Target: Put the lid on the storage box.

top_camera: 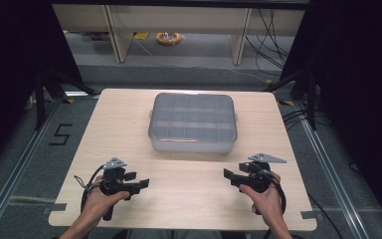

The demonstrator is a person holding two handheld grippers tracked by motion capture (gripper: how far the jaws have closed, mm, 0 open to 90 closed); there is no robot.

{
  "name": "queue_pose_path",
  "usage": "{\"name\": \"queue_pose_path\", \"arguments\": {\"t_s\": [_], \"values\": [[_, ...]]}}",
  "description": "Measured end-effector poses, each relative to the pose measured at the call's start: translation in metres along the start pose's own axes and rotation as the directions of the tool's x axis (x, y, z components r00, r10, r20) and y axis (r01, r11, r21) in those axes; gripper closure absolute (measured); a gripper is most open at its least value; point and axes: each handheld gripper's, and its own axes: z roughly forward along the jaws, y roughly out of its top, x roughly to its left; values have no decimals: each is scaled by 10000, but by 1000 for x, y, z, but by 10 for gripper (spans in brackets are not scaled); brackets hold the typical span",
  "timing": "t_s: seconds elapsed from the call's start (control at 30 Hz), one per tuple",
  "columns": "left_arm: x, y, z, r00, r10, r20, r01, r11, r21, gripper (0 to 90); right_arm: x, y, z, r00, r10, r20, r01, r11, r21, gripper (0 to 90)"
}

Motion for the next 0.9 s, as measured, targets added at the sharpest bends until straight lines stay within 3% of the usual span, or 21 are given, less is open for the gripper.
{"name": "queue_pose_path", "arguments": {"t_s": [0.17,0.2,0.3,0.33,0.37,0.43,0.47,0.53,0.57,0.63,0.67,0.7,0.73,0.83,0.9], "values": [[-7,-6,-6,10000,12,-26,-13,9995,-323,341,8,-11,-4,9997,-186,-185,187,9998,60,288],[-7,-9,-7,9998,216,6,-215,9993,-290,339,9,-13,-6,9996,-212,-165,215,9996,175,281],[-10,-14,-8,9998,222,20,-221,9991,-362,321,11,-17,-7,9993,-209,-310,216,9995,229,270],[-9,-15,-10,9985,542,1,-542,9985,-89,321,12,-21,-8,9989,-276,-381,281,9995,134,267],[-12,-18,-9,9993,384,35,-383,9990,-250,318,15,-23,-9,9990,-75,-441,85,9997,215,264],[-15,-22,-12,9974,716,-46,-717,9973,-177,314,15,-31,-12,9980,-379,-507,385,9992,108,255],[-17,-24,-12,9962,868,-53,-869,9961,-149,310,17,-33,-13,9970,-226,-745,236,9997,118,251],[-20,-26,-11,9972,750,-42,-751,9964,-399,306,19,-35,-14,9979,-212,-618,220,9997,119,246],[-21,-28,-14,9960,889,38,-888,9957,-275,300,19,-39,-16,9967,-518,-624,524,9986,77,223],[-23,-30,-14,9965,831,54,-828,9957,-423,291,20,-40,-18,9955,-332,-884,355,9990,254,220],[-24,-32,-16,9937,1119,-46,-1120,9934,-254,287,25,-46,-19,9959,-33,-901,50,9998,186,216],[-24,-32,-16,9937,1119,-46,-1120,9934,-254,286,25,-46,-19,9959,-33,-901,50,9998,186,216],[-26,-36,-17,9943,1064,-13,-1064,9938,-313,283,24,-49,-22,9948,-495,-888,511,9986,152,211],[-26,-39,-19,9918,1276,-18,-1276,9916,-194,268,27,-55,-25,9940,-719,-822,739,9970,216,199],[-28,-41,-18,9929,1189,-13,-1189,9925,-279,257,27,-58,-25,9933,-654,-955,680,9974,237,197]]}}
